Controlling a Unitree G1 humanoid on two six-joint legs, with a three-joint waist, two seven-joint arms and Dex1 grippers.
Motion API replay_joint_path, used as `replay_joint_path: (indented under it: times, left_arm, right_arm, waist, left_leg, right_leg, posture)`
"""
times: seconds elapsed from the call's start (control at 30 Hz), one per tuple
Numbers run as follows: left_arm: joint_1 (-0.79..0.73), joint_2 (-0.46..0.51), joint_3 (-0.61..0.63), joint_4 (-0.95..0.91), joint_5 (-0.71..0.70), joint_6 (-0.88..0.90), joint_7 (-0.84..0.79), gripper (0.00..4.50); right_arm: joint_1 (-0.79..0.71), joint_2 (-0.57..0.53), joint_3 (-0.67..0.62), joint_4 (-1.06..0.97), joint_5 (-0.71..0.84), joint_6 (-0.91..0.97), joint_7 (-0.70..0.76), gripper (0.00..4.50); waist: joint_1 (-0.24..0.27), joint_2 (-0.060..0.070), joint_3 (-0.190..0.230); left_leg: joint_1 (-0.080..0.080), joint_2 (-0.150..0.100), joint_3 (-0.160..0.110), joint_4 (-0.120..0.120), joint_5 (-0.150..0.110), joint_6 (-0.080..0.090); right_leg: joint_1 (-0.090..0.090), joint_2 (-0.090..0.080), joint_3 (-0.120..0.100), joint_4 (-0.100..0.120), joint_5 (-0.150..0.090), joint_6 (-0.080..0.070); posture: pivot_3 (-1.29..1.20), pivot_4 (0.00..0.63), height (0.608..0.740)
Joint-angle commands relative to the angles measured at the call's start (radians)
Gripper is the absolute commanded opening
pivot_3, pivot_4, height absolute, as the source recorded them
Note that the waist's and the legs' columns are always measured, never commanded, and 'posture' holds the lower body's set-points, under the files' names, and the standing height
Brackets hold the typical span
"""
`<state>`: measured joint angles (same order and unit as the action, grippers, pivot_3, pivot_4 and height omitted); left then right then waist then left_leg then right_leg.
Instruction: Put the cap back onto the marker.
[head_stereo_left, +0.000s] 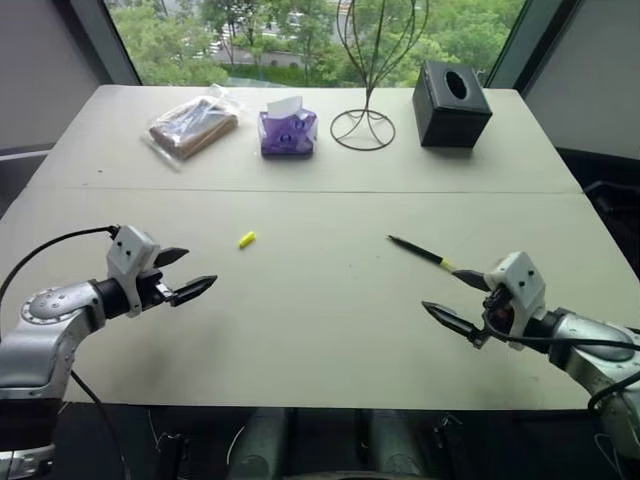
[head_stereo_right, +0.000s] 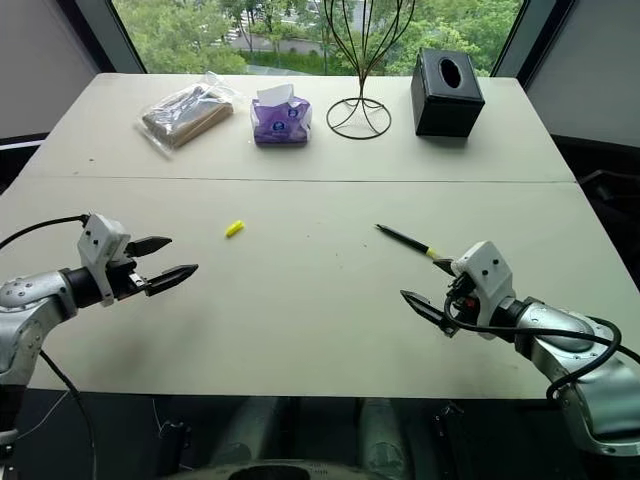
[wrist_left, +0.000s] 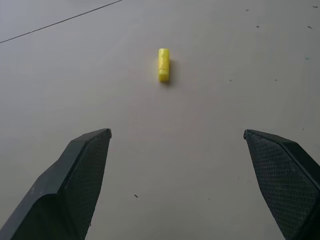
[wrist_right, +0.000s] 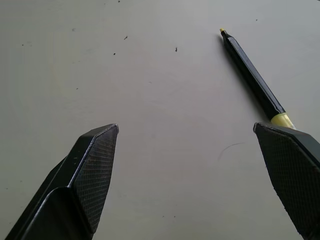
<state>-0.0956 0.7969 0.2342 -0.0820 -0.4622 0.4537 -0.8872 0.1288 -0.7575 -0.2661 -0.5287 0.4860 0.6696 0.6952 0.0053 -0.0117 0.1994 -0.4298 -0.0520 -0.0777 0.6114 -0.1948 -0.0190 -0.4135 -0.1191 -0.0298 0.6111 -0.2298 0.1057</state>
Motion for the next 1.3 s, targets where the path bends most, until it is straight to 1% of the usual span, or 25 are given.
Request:
replay_joint_path:
  times: [0.03,0.2,0.37,0.47,0.83,0.93,1.03,1.1,1.2,1.3]
  left_arm:
    - [-0.016,0.014,0.034,-0.016,-0.003,-0.011,-0.001,4.42]
    - [-0.027,0.011,0.035,-0.011,-0.010,-0.002,0.002,4.42]
    - [-0.048,0.011,0.043,0.002,-0.018,0.013,0.006,4.42]
    - [-0.060,0.010,0.046,0.010,-0.022,0.032,0.013,4.42]
    - [-0.059,0.014,0.043,0.014,-0.003,0.015,0.002,4.42]
    - [-0.080,0.020,0.039,0.029,0.002,0.012,-0.004,4.42]
    - [-0.140,0.021,0.011,0.043,0.019,-0.004,-0.009,4.42]
    - [-0.217,0.015,-0.028,0.035,0.011,0.012,-0.035,4.42]
    - [-0.330,0.021,-0.093,0.075,0.019,0.009,-0.108,4.42]
    - [-0.465,0.016,-0.161,0.172,0.034,-0.017,-0.212,4.42]
  right_arm:
    - [-0.004,-0.007,-0.034,-0.034,0.014,-0.009,0.001,4.50]
    - [-0.005,-0.002,-0.033,-0.039,0.014,-0.007,-0.004,4.50]
    - [-0.010,0.002,-0.029,-0.037,0.011,-0.010,-0.010,4.50]
    - [-0.017,0.003,-0.025,-0.034,0.010,-0.010,-0.014,4.50]
    - [-0.025,0.010,-0.013,-0.030,0.000,-0.014,-0.032,4.50]
    - [-0.034,0.010,-0.011,-0.023,-0.007,-0.018,-0.039,4.50]
    - [-0.066,0.001,0.006,0.012,-0.040,-0.036,-0.049,4.50]
    - [-0.127,0.001,0.025,0.074,-0.051,-0.052,-0.038,4.50]
    - [-0.230,0.034,0.030,0.181,-0.028,-0.079,-0.016,4.50]
    - [-0.335,0.056,0.069,0.318,-0.039,-0.138,0.041,4.50]
  waist:
    - [0.004,0.000,0.000]
    - [0.009,0.000,0.000]
    - [0.008,0.000,0.000]
    - [0.008,0.000,0.000]
    - [0.007,0.000,0.000]
    - [0.007,0.000,0.000]
    - [0.008,0.000,0.000]
    - [0.009,0.000,0.000]
    - [0.007,-0.001,0.000]
    - [0.005,-0.001,0.000]
  left_leg:
    - [0.000,0.000,0.000,0.000,0.000,0.000]
    - [-0.003,0.000,0.000,0.000,0.000,0.000]
    - [-0.011,0.000,0.000,0.002,0.002,0.003]
    - [-0.012,-0.001,0.001,0.002,0.002,0.004]
    - [-0.011,-0.002,0.003,0.003,0.003,0.004]
    - [-0.011,-0.002,0.003,0.004,0.003,0.004]
    - [-0.011,-0.002,0.003,0.005,0.003,0.004]
    - [-0.011,-0.002,0.003,0.006,0.003,0.004]
    - [-0.011,-0.002,0.003,0.011,0.003,0.004]
    - [-0.010,-0.002,0.005,0.012,0.003,0.004]
  right_leg:
    - [0.000,0.000,0.000,0.000,0.000,0.000]
    - [-0.002,0.000,0.000,-0.001,0.000,0.000]
    - [-0.012,0.001,0.000,0.001,0.001,-0.001]
    - [-0.012,0.003,-0.001,0.002,0.001,0.000]
    - [-0.012,0.003,0.000,0.004,0.001,0.000]
    - [-0.012,0.003,0.000,0.004,0.001,0.000]
    - [-0.012,0.003,0.000,0.006,0.001,0.000]
    - [-0.011,0.003,0.000,0.006,0.001,0.000]
    - [-0.009,0.004,-0.001,0.007,0.003,0.000]
    - [-0.007,0.005,-0.001,0.007,0.003,0.001]
  posture:
    - [0.00,0.150,0.740]
    - [0.00,0.150,0.740]
    - [0.00,0.150,0.740]
    - [0.00,0.150,0.740]
    - [0.00,0.150,0.740]
    - [0.00,0.150,0.740]
    - [0.00,0.150,0.740]
    - [0.00,0.150,0.740]
    - [0.00,0.150,0.740]
    - [0.00,0.150,0.740]
